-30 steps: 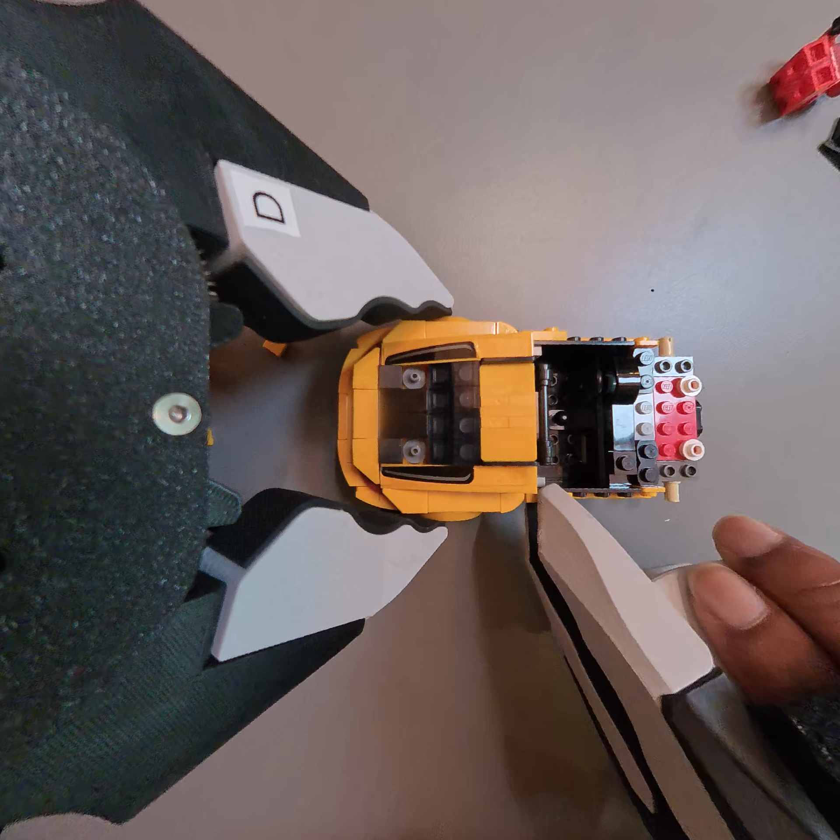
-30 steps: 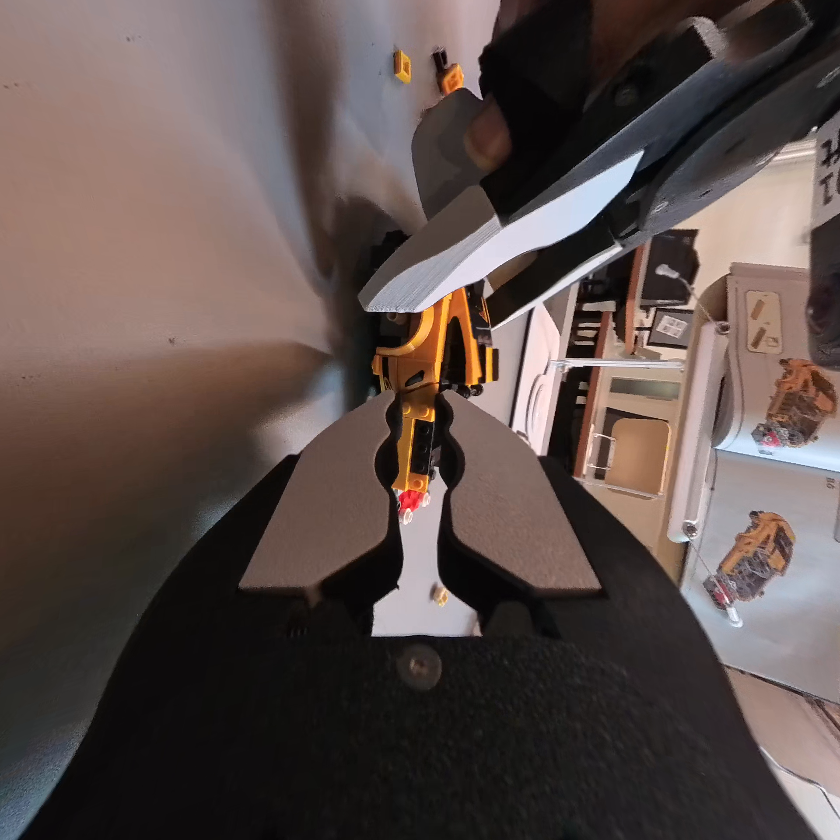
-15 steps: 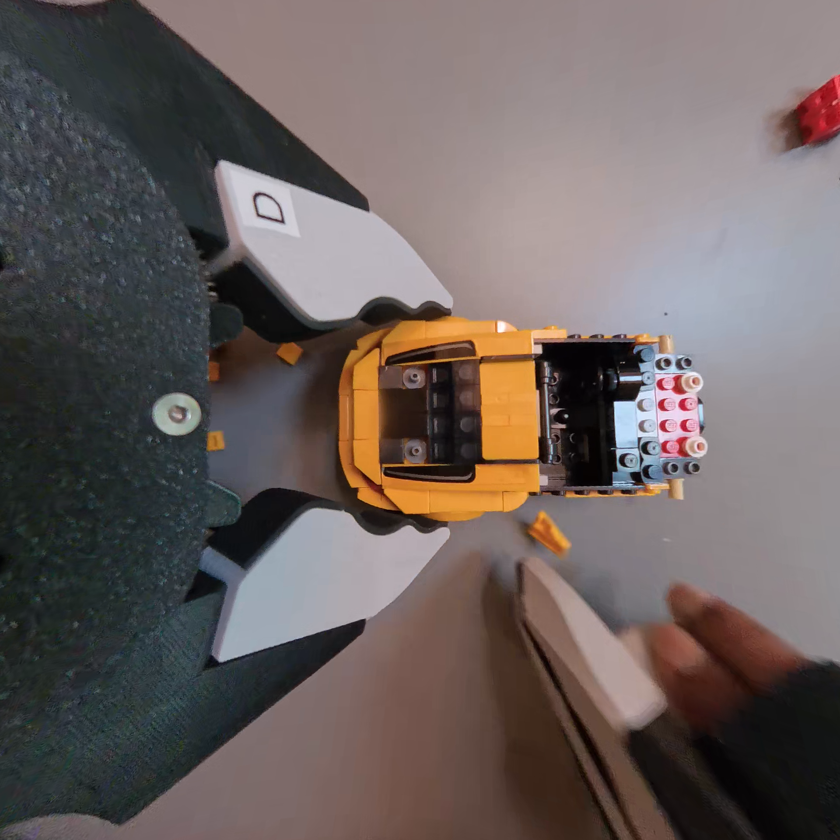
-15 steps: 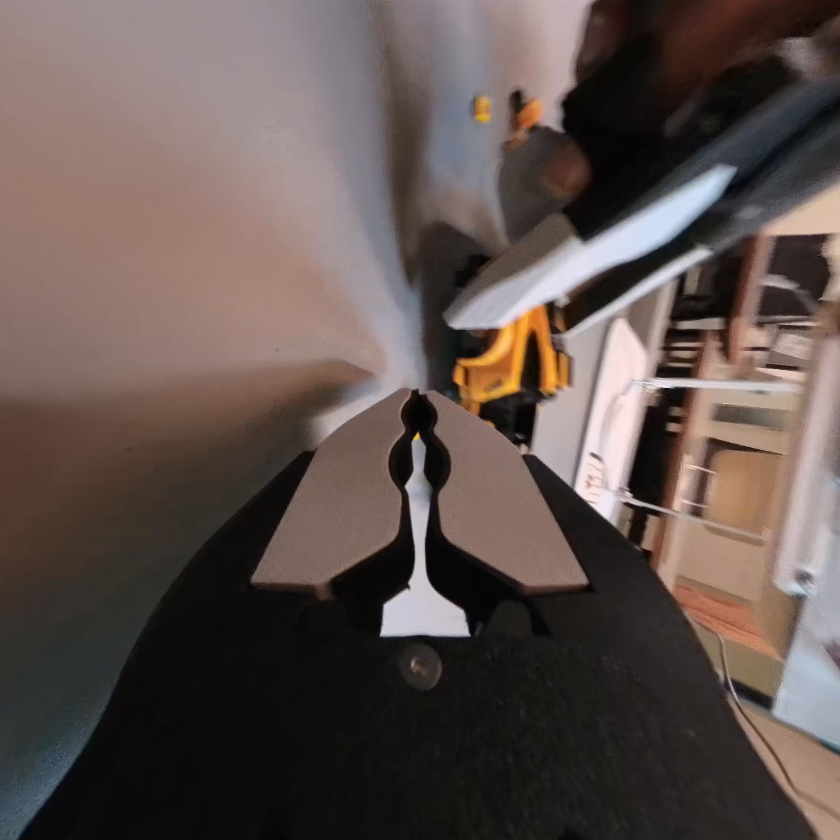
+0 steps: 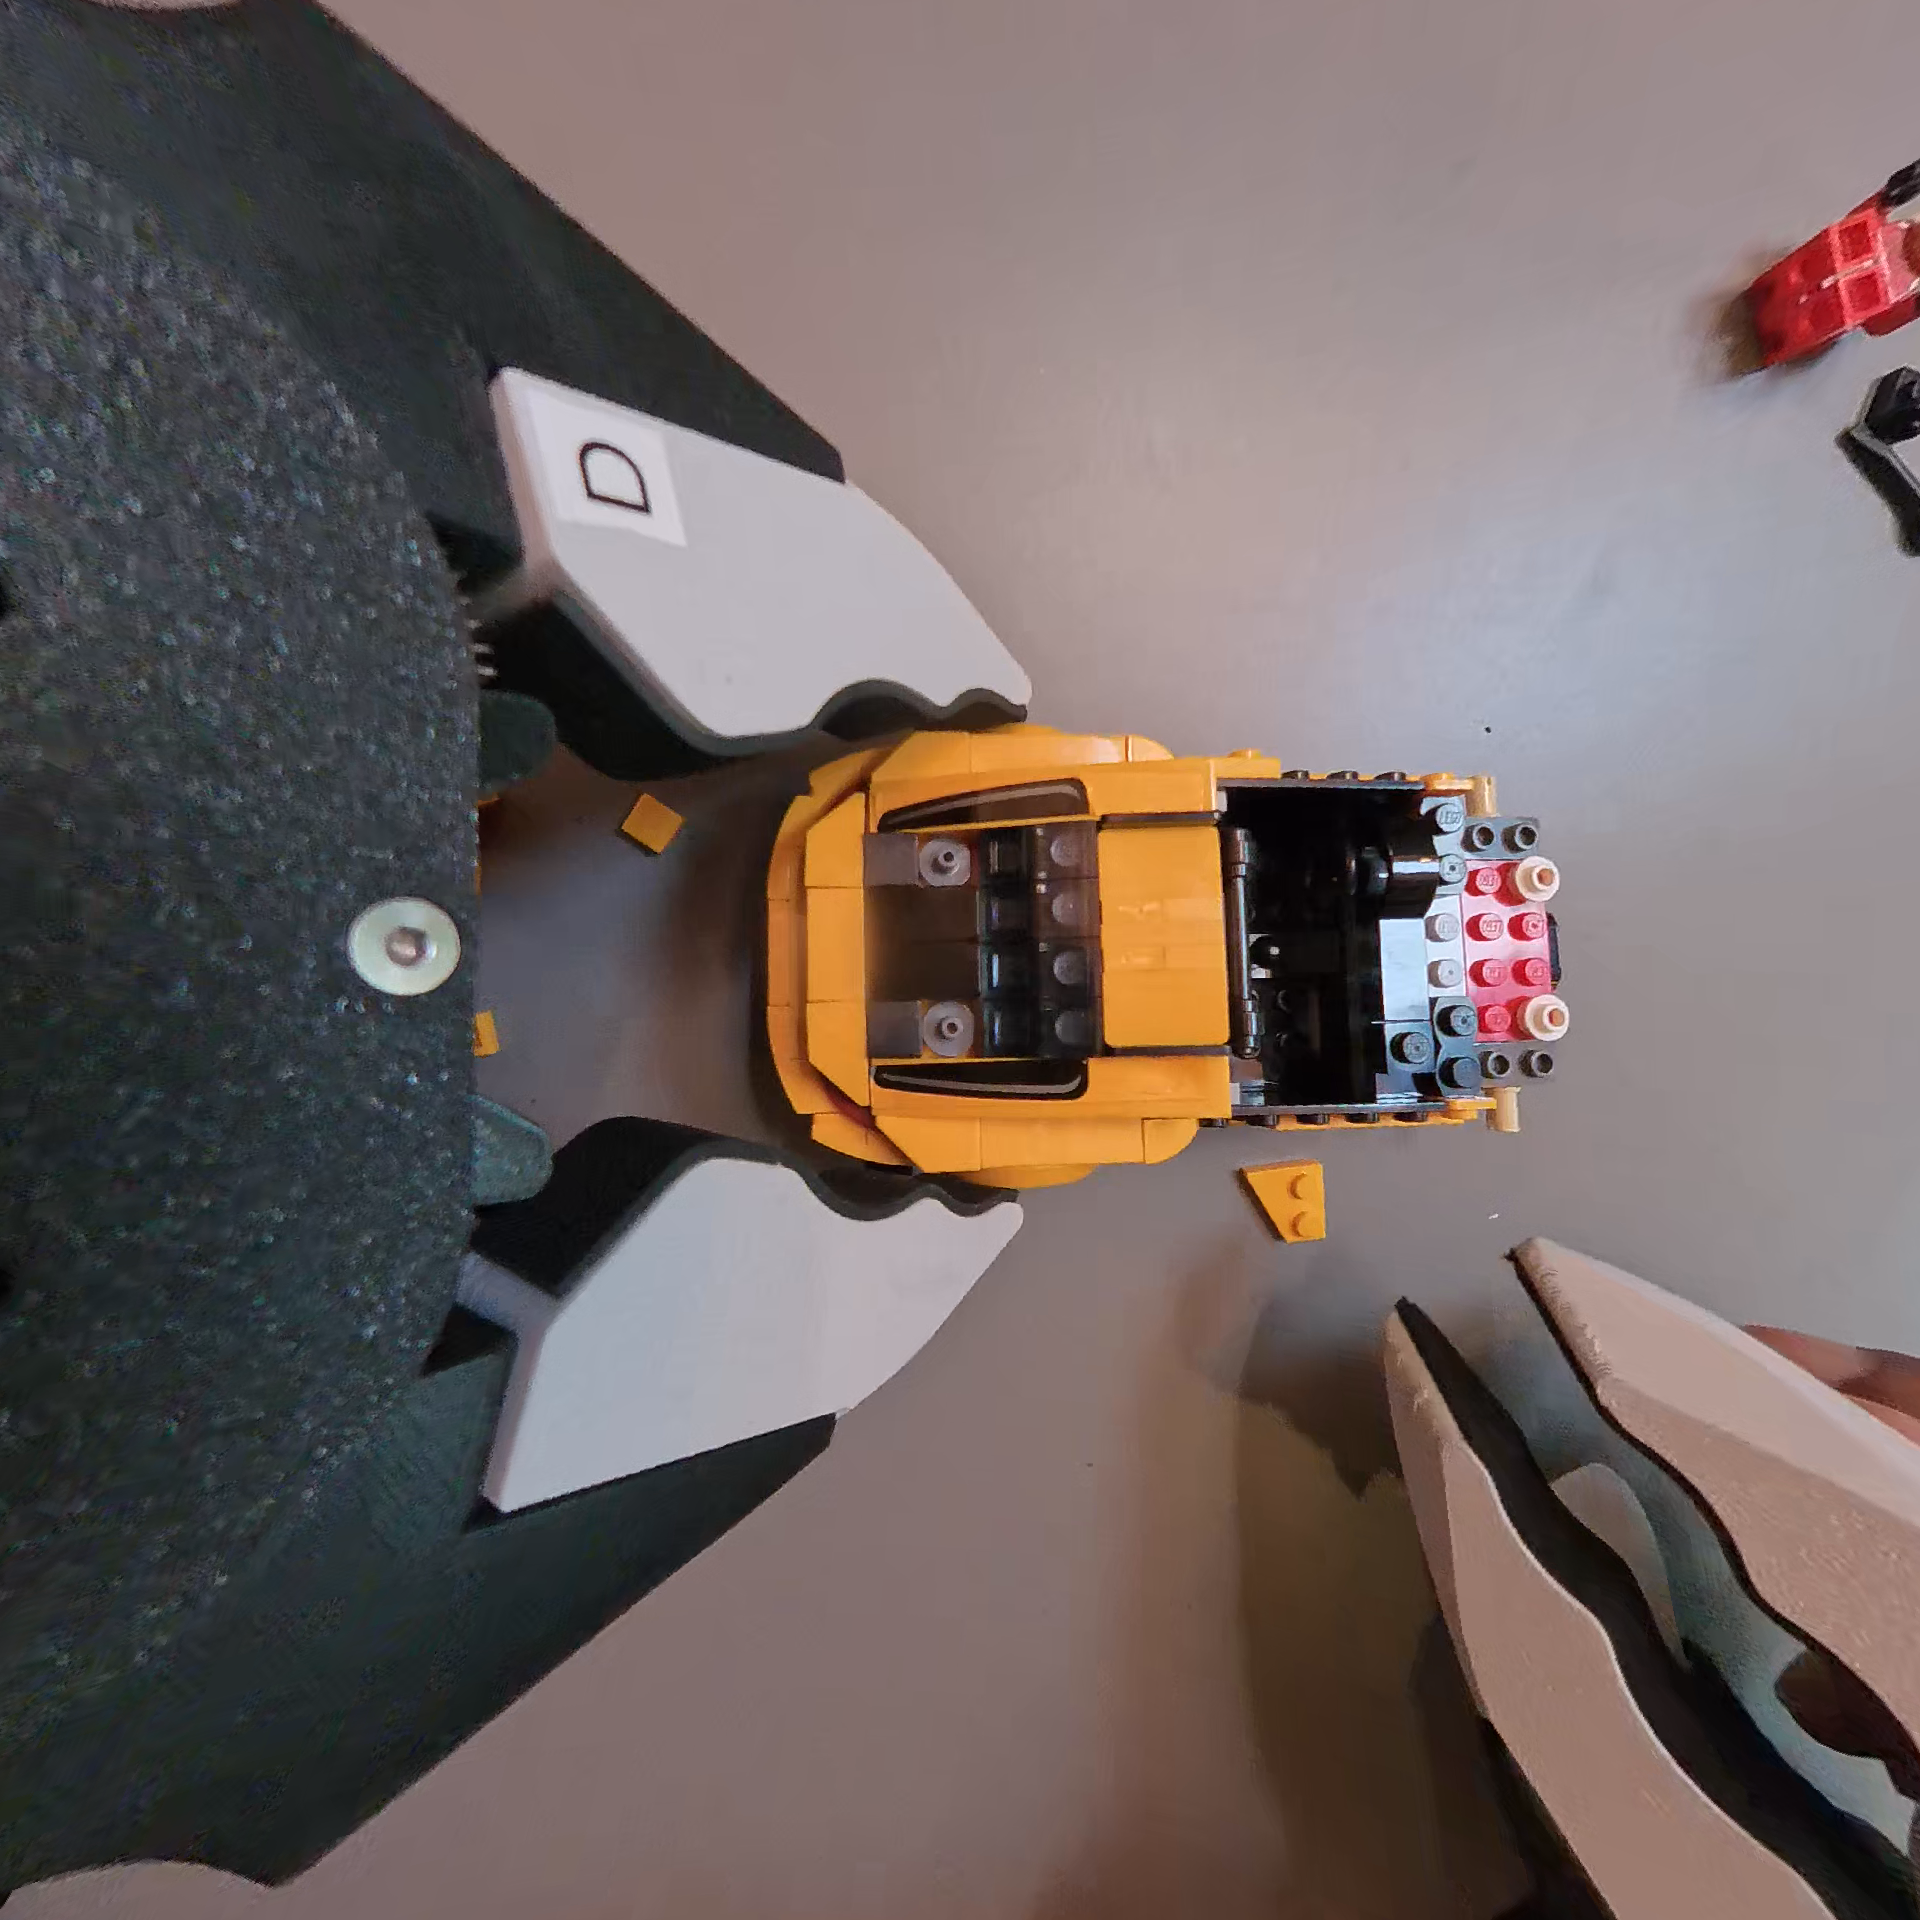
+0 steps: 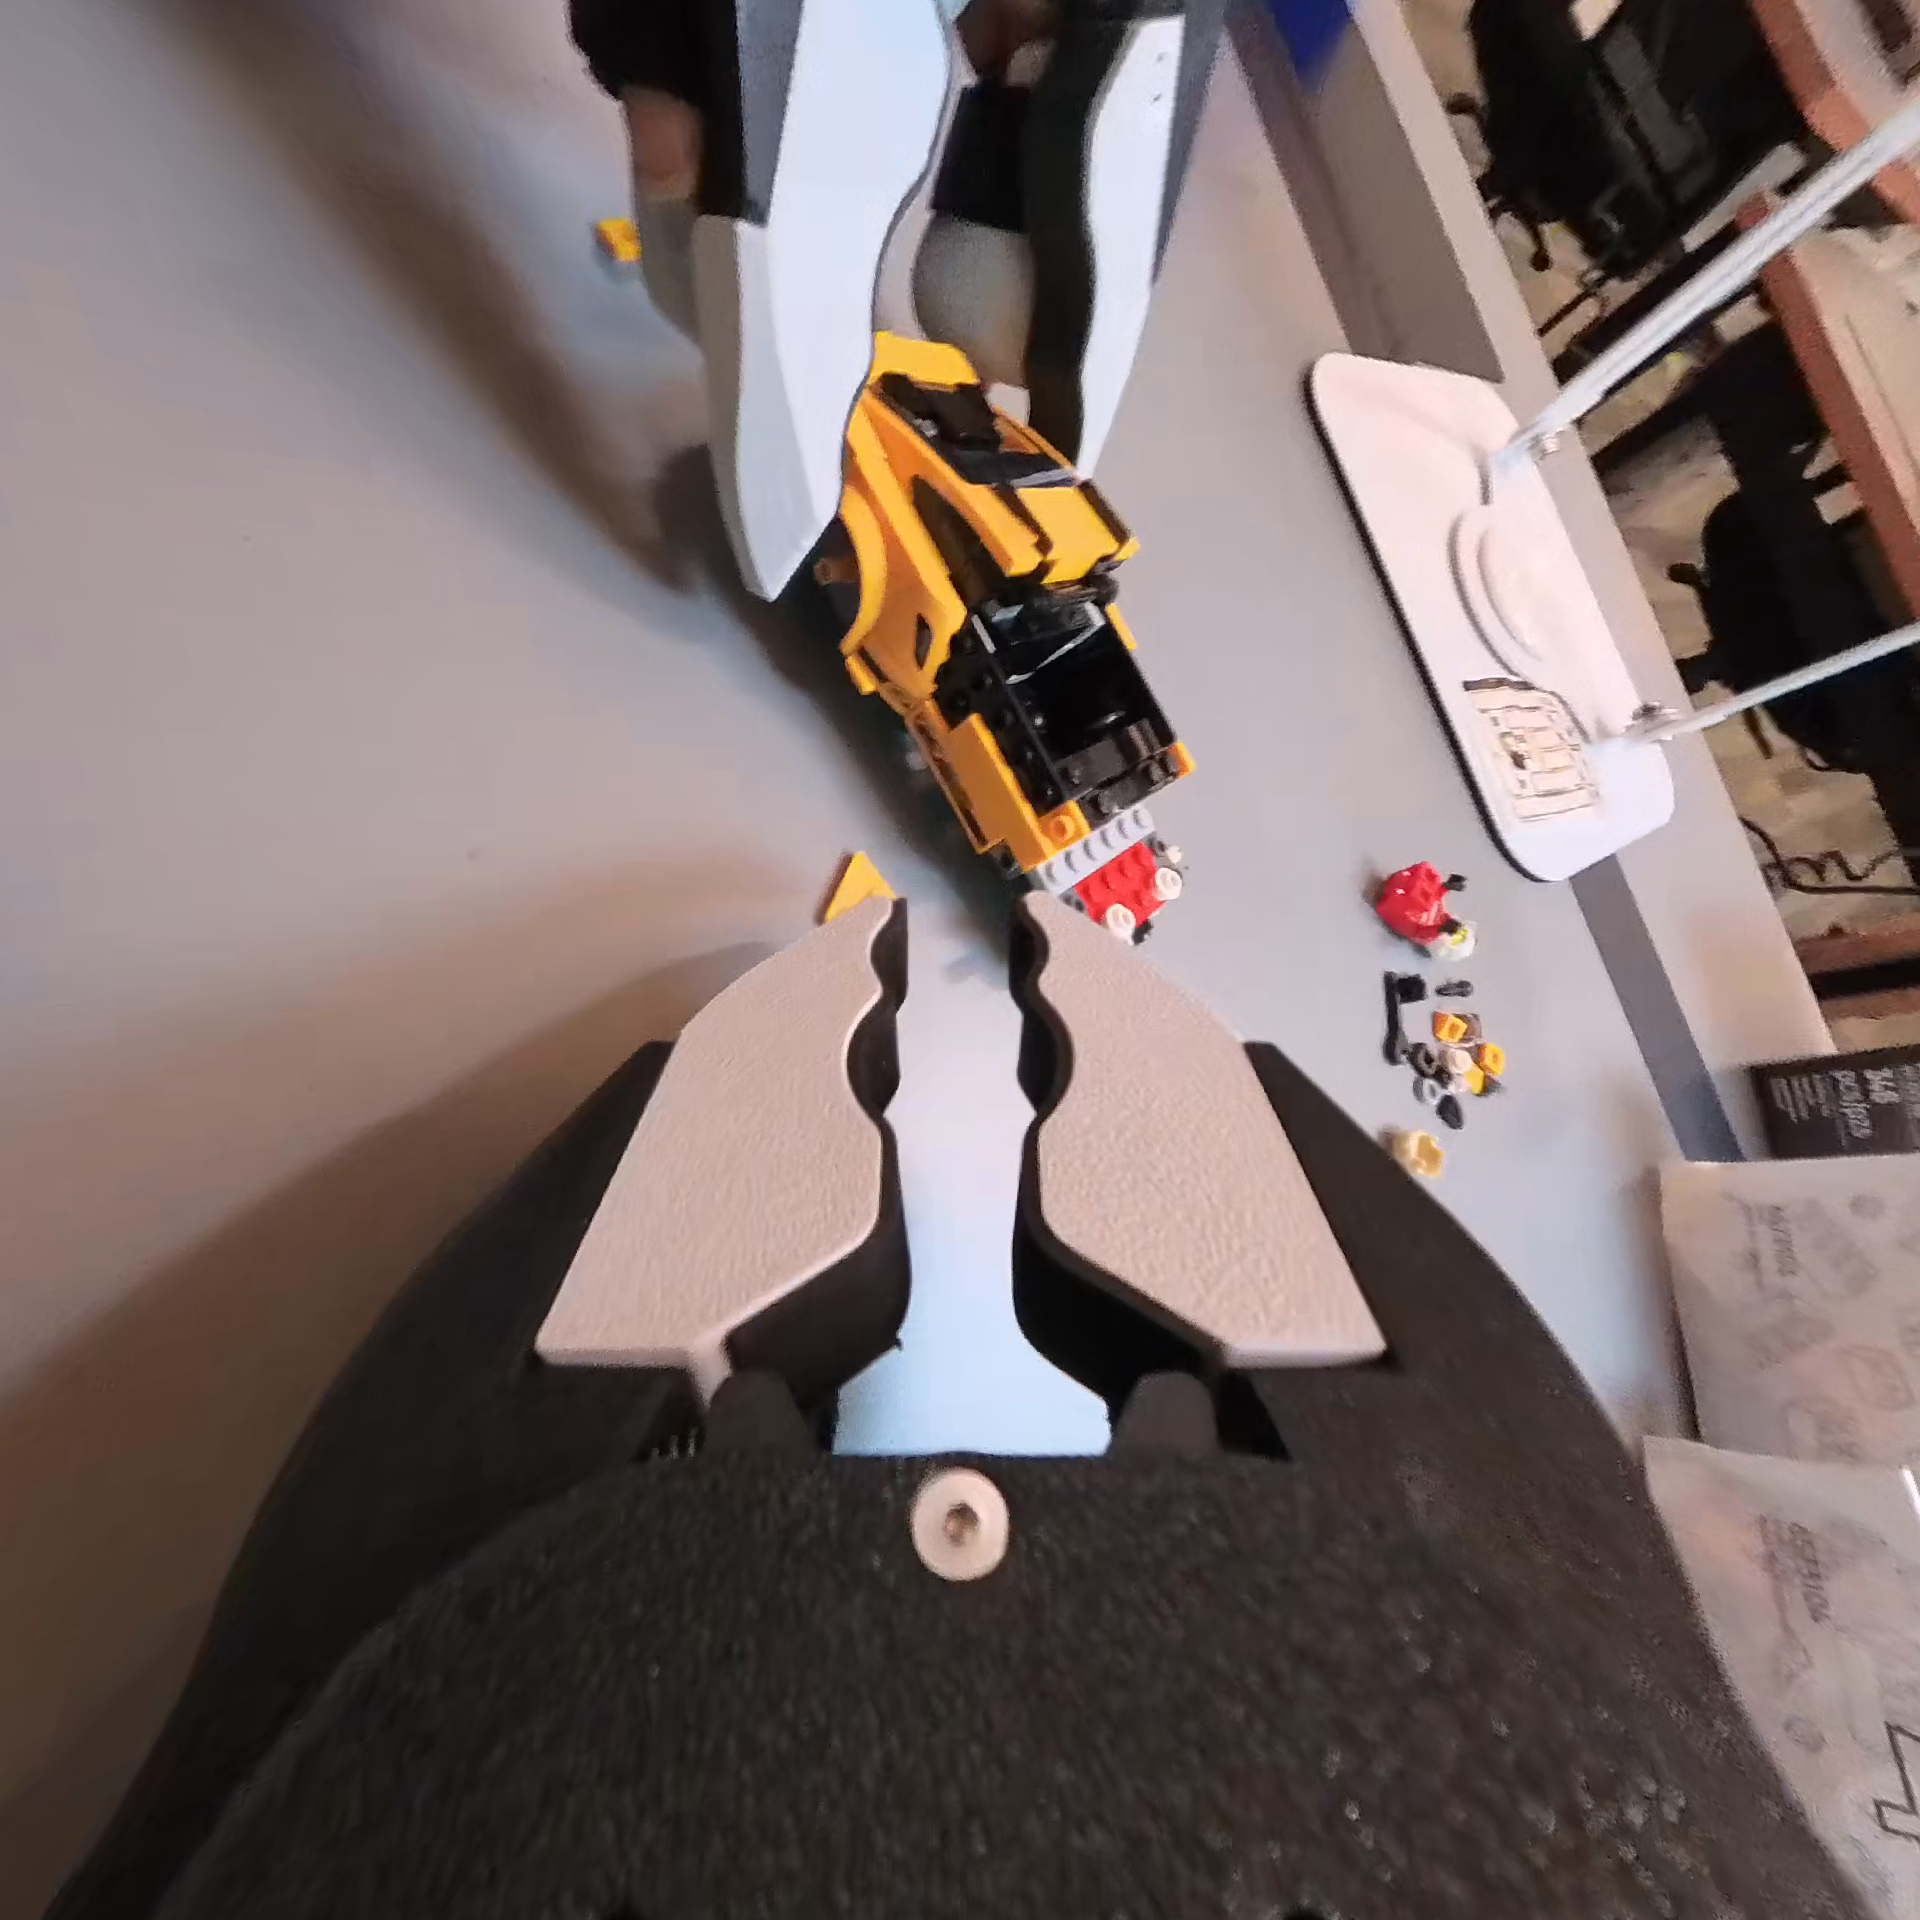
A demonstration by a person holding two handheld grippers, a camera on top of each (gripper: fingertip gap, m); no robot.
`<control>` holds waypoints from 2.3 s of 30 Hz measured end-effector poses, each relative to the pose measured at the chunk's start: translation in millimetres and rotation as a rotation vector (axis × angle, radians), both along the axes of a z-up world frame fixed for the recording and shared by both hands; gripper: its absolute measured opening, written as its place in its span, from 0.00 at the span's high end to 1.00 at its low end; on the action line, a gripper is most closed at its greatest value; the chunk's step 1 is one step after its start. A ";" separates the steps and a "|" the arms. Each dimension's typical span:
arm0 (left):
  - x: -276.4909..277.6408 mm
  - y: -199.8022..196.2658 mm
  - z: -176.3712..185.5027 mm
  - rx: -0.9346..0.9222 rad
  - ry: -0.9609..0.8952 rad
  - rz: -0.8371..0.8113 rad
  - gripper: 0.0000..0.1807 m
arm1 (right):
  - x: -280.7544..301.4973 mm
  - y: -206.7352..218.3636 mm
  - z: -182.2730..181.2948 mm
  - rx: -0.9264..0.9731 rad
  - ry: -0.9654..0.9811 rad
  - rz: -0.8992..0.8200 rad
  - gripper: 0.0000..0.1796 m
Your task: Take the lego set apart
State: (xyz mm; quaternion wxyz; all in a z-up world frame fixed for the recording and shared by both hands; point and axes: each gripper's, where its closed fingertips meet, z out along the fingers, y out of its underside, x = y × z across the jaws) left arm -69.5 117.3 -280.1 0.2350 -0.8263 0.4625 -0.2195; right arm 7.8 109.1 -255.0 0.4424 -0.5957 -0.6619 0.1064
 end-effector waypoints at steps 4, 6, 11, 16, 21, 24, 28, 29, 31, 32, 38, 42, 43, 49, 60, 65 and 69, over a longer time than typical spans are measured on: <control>4.2 -3.2 3.8 -0.092 -0.059 0.067 0.55 | -7.5 11.3 4.6 -0.022 0.044 -0.115 0.90; 7.1 -4.5 6.0 -0.136 -0.108 0.118 0.55 | -12.5 13.3 8.1 -0.149 0.132 -0.194 0.88; 9.6 -6.0 7.5 -0.147 -0.157 0.166 0.55 | -17.1 19.8 9.7 -0.352 0.247 -0.280 0.83; 10.0 -6.0 7.9 -0.150 -0.176 0.172 0.55 | -18.2 22.4 2.1 -0.450 0.265 -0.289 0.86; 11.1 -6.6 7.9 -0.165 -0.176 0.197 0.55 | -15.7 27.2 2.9 -0.428 0.277 -0.317 0.91; 11.6 -6.1 7.3 -0.165 -0.159 0.225 0.55 | -14.3 29.2 2.5 -0.388 0.264 -0.339 0.91; 9.6 -2.7 7.1 -0.169 -0.152 0.272 0.55 | -11.3 32.1 6.6 -0.327 0.277 -0.353 0.95; 5.8 1.8 7.1 -0.165 -0.154 0.300 0.55 | -12.2 29.4 11.3 -0.314 0.291 -0.329 0.98; 4.0 1.2 8.3 -0.191 -0.179 0.286 0.55 | -14.0 25.1 11.0 -0.288 0.268 -0.310 0.99; 3.4 0.6 8.2 -0.188 -0.176 0.281 0.55 | -14.4 23.5 9.6 -0.287 0.264 -0.302 0.99; 4.0 0.2 8.8 -0.198 -0.193 0.274 0.55 | -15.2 22.4 13.8 -0.321 0.304 -0.283 0.99; 4.0 -0.1 8.9 -0.199 -0.198 0.269 0.55 | -15.8 22.0 14.4 -0.325 0.310 -0.278 0.99; 3.9 -0.1 8.9 -0.199 -0.199 0.267 0.55 | -15.6 22.1 14.6 -0.326 0.310 -0.277 0.99; 3.9 -0.7 9.3 -0.199 -0.209 0.250 0.55 | -12.3 20.2 20.5 -0.325 0.312 -0.249 0.99; 3.9 -0.6 9.9 -0.203 -0.225 0.246 0.55 | -16.4 -31.0 -1.3 -0.444 0.111 0.032 0.99; 3.8 -1.0 9.8 -0.198 -0.222 0.239 0.55 | -18.9 -36.8 -3.1 -0.450 0.101 0.056 0.99; 3.7 -1.1 9.8 -0.195 -0.222 0.236 0.55 | -18.5 -37.2 -3.1 -0.462 0.104 0.057 0.99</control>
